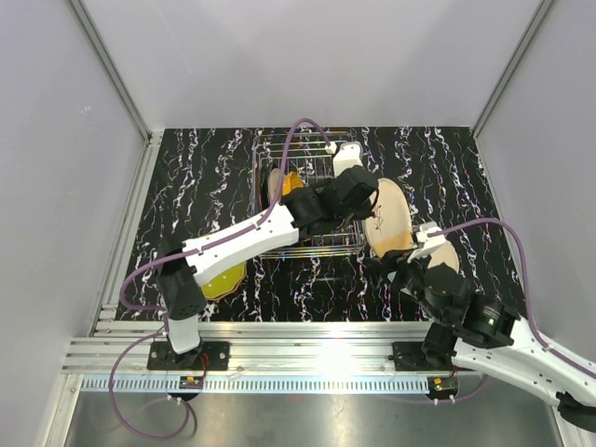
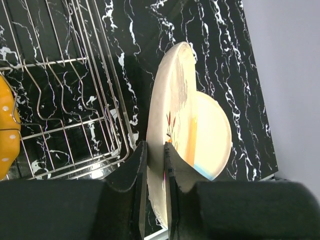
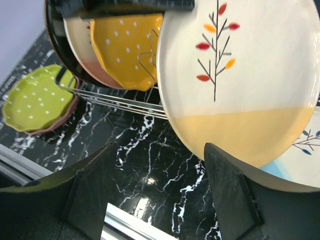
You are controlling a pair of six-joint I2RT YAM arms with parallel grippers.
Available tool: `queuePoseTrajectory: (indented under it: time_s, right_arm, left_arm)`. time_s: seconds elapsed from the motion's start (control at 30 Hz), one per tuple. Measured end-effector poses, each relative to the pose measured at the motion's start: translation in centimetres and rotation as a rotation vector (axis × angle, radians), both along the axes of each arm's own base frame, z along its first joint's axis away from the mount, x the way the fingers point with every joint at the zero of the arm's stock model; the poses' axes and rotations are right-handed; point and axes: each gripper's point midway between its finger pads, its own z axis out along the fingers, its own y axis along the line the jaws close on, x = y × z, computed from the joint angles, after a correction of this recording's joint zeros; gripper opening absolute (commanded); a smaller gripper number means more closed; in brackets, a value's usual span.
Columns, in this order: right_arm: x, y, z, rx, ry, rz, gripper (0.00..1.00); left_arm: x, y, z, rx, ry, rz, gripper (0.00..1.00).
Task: Load the plates into the dish rack
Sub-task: Pass the plate from the left arm to the right
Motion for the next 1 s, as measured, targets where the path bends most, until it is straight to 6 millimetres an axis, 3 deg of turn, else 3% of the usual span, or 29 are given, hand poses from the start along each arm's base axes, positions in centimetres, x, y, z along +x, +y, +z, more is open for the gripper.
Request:
queuePoseTrajectory:
  time_s: [0.3,0.6,0.77,1.0]
  right_arm:
    - [2.1,0.5,-1.0,-0.16,-0.022,-0.053,0.8]
    - [3.2,3.0,-0.4,-0.252,-0.088,-0.041,0.81]
    - [3.6,4.1,-0.1,-0.265,-0.124,-0.067,0.81]
    - [4.4,3.8,-3.0,-0.414,-0.148,-0.14,0.8]
  left_arm:
    - [1.3,2.3,-0.7,0.069,0.011,0.033,0.0]
    - [1.6,4.3,-0.5,0.104,0.026,0.055,0.0]
    - [1.6,4.5,0.1,0.089,0.024,0.055,0.0]
    - [0.8,5.0,2.4,0.032,0.017,0.042,0.0]
